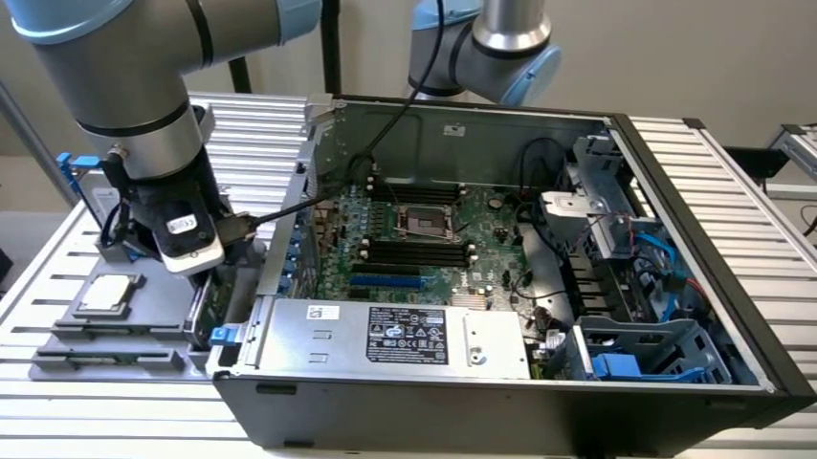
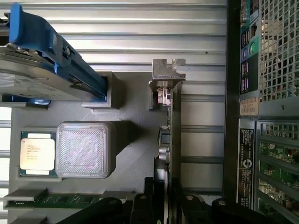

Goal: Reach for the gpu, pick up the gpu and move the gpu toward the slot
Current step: 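Pick up the gpu and move the gpu toward the slot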

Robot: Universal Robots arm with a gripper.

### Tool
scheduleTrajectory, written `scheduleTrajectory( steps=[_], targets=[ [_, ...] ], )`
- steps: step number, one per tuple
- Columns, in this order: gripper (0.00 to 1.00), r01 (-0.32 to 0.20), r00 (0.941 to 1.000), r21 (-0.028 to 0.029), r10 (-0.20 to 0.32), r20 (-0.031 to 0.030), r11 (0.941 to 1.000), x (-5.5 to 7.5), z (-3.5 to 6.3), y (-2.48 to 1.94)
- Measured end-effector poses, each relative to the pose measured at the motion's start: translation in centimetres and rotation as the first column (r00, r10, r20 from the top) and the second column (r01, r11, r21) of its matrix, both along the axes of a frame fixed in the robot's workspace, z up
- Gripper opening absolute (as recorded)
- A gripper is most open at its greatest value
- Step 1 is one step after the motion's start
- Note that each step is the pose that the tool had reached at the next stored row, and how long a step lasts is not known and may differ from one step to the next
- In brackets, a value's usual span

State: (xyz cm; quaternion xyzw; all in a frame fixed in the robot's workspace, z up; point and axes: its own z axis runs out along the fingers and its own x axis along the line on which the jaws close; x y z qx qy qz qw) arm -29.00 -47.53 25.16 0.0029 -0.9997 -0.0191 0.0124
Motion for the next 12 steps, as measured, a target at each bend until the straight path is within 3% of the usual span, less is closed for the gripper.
scheduleTrajectory(
  steps=[12],
  targets=[
    [0.26,0.000,1.0000,0.0001,0.000,-0.0054,1.0000,0.1,5.03,0.00]
  ],
)
